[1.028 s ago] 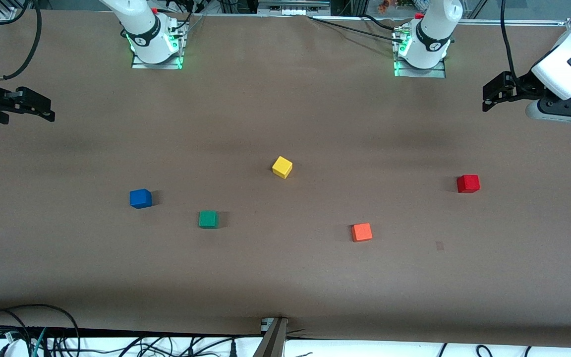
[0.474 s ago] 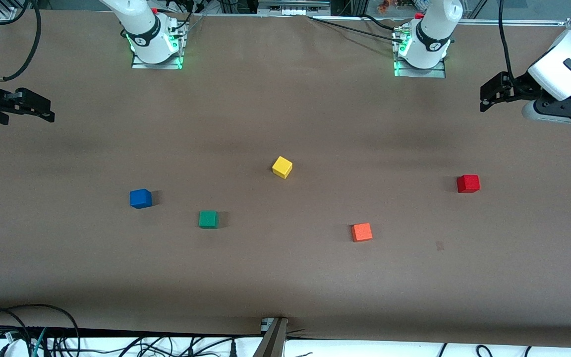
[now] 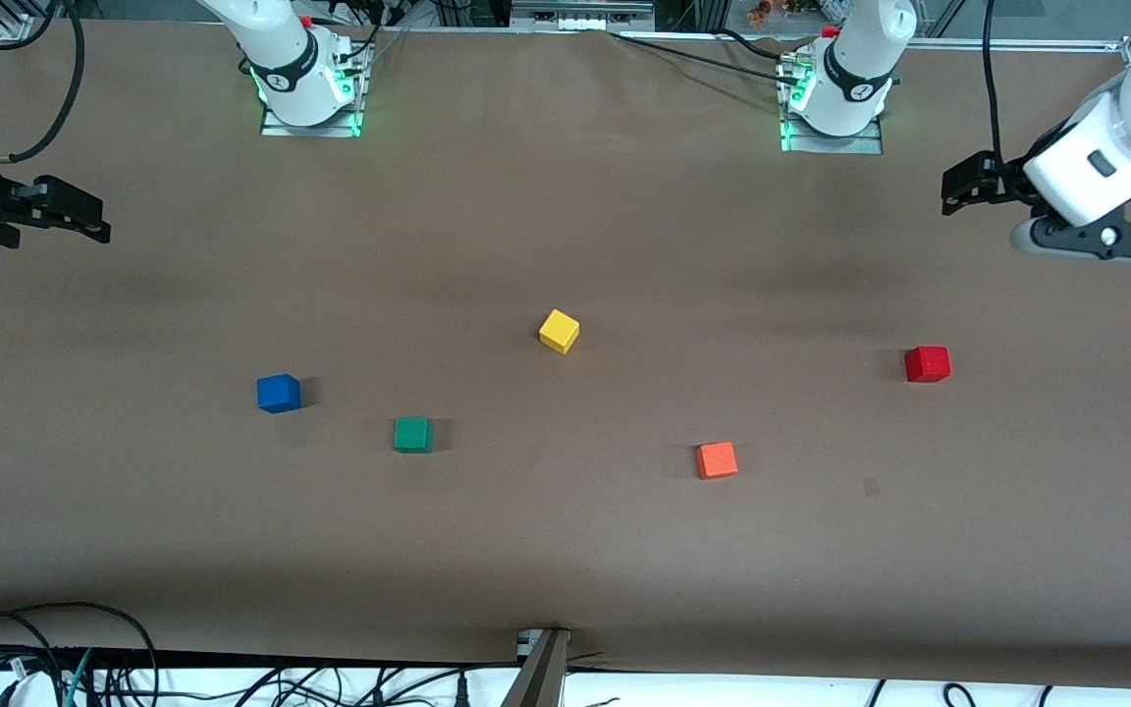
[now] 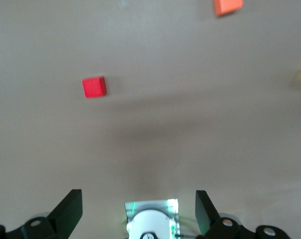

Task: Pass red block to right arm, stack on blue

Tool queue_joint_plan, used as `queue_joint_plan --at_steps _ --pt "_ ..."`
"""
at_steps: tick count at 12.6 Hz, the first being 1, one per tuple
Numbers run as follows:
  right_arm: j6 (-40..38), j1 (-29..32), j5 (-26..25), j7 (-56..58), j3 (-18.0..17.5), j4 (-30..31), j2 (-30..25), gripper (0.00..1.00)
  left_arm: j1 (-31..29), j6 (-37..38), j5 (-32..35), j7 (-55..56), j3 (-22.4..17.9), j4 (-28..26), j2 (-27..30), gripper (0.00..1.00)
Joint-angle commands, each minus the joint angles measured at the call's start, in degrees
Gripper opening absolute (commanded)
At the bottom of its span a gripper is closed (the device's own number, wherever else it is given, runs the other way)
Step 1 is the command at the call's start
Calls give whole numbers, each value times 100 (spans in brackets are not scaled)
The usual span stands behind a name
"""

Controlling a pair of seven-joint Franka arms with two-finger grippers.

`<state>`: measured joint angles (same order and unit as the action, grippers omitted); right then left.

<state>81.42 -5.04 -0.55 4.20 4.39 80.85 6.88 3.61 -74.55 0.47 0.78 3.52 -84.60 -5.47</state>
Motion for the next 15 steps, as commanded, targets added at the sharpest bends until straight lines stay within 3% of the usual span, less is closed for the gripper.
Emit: queue_joint_plan --at_steps 1,6,11,15 --pt "-30 -6 20 -16 -17 -131 50 100 -157 -138 190 -34 -35 -328 -225 100" --pt "-38 3 20 -16 -8 -131 50 100 -764 -1814 348 -34 -44 -1523 -322 100" --pt "-30 11 20 -16 -8 -131 50 100 -1187 -3169 577 -130 -35 -1858 -1165 100" --pt "-30 -6 28 -25 -17 -131 50 100 -1196 -4196 917 -261 -35 -2446 -1351 100"
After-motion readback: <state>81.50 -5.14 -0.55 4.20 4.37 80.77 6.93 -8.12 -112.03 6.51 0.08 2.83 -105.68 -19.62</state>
